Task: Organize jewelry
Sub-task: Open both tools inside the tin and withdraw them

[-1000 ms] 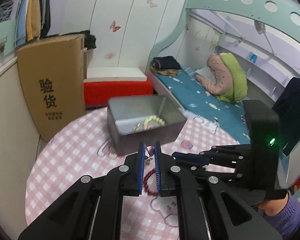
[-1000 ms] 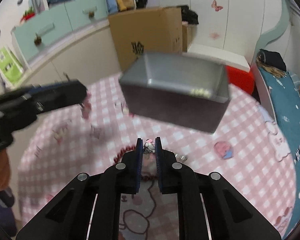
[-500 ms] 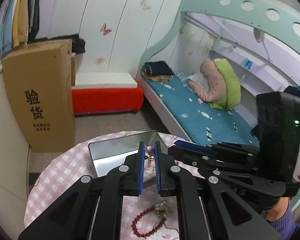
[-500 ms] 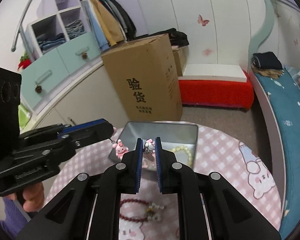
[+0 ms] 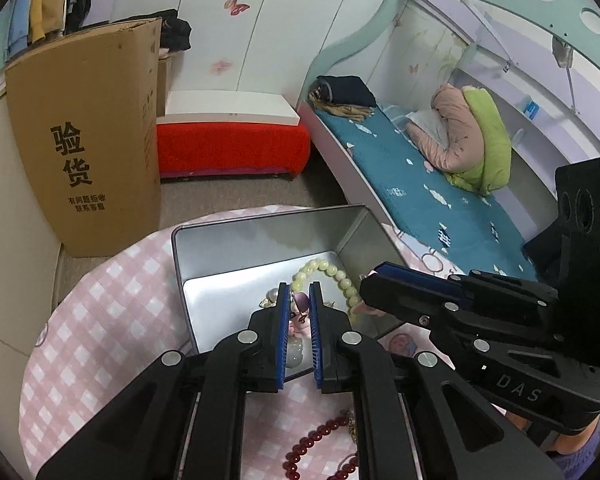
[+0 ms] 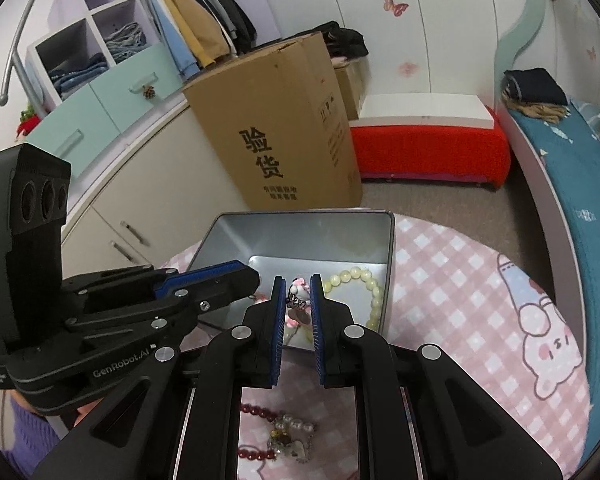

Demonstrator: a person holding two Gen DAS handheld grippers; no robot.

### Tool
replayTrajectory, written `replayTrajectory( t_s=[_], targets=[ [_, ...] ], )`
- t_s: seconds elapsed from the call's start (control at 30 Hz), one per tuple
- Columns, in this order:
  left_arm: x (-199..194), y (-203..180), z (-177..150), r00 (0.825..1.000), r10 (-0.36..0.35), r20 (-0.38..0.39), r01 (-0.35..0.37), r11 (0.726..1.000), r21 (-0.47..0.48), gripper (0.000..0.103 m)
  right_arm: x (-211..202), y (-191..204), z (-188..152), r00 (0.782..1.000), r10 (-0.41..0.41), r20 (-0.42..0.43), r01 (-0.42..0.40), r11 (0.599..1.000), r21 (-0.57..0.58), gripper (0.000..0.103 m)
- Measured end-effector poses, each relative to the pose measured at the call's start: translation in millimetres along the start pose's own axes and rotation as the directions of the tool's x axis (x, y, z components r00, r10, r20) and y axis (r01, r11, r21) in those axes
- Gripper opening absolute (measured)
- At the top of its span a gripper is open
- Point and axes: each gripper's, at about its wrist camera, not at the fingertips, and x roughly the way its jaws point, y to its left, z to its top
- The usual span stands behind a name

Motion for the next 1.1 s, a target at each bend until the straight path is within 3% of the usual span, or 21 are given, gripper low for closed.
replayTrajectory(
  t_s=[0.3,0.4,0.8,0.83,0.9,1.0,1.1],
  targets=[
    [1,-1,-4,1.0,-0.002,-0.017,0.002,1.0,-0.012,0.009,6,-2,-5,1.0,0.006,-0.014,-0.005,1.0,0.012,0.013],
    [-1,0,-3,1.0,0.001,-0.017,-0.001,1.0,-0.018,0.022,4,-4,-5,1.0,0.008,-0.012,-0.008,1.0,0.015,0.013],
    [-23,-4,-5,1.0,0.008,0.028,-0.007,1.0,-0.028,0.023,-10,-4,-7,1.0,0.021,0.007,-0.021,0.999,0.029,0.015],
    [-26,-5,-6,0.999,0.008,0.033,-0.007,1.0,-0.028,0.027,-14,-3,-8,1.0,0.019,0.013,-0.02,0.999,0.03,0.015],
    [-35,-7,-7,0.998,0.012,0.054,-0.01,0.999,-0.032,0.039,-21,-2,-9,1.0,0.017,0.024,-0.018,0.999,0.032,0.022],
    [-50,-10,-12,0.996,0.012,0.085,-0.009,1.0,-0.028,0.04,-38,0,-13,0.998,0.005,0.057,-0.006,1.0,0.027,0.039],
    [-64,-15,-21,0.994,0.025,0.107,-0.025,1.0,-0.003,0.04,-56,4,-19,0.997,-0.01,0.079,0.01,1.0,0.008,0.039]
  ],
)
